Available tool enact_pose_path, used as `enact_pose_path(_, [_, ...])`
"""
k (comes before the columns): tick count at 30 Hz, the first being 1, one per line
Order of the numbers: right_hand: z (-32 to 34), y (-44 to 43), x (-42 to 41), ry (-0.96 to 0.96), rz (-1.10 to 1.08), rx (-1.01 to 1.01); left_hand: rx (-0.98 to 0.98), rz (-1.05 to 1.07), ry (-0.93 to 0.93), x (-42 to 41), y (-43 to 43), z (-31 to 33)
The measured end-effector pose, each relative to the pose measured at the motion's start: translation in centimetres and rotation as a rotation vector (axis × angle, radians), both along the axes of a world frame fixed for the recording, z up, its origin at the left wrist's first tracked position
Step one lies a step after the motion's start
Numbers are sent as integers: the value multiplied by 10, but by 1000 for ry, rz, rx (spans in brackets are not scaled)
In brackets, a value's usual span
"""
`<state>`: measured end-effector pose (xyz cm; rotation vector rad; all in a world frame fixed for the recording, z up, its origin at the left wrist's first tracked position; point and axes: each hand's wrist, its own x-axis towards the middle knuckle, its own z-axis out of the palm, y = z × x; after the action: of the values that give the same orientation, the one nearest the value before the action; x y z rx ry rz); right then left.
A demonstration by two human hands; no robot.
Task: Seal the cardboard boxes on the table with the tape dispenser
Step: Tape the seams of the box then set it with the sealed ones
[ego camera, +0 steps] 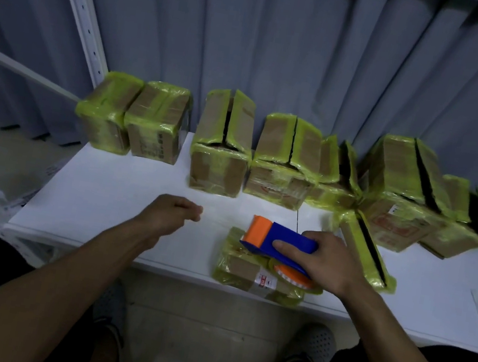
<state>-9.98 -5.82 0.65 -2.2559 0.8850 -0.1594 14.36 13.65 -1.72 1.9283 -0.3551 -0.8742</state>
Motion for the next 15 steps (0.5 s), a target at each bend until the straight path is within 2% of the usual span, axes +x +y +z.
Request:
enact_pose_path(4, [-10,-1,14,123,56,-110,92,7,39,-5,-1,-34])
enact_pose_path(8, [-10,-5,30,215,88,-223,88,59,73,-5,-3,-53])
enact_pose_path(15, [-20,-15,42,371,116,-236,84,122,173,-6,-9,-87])
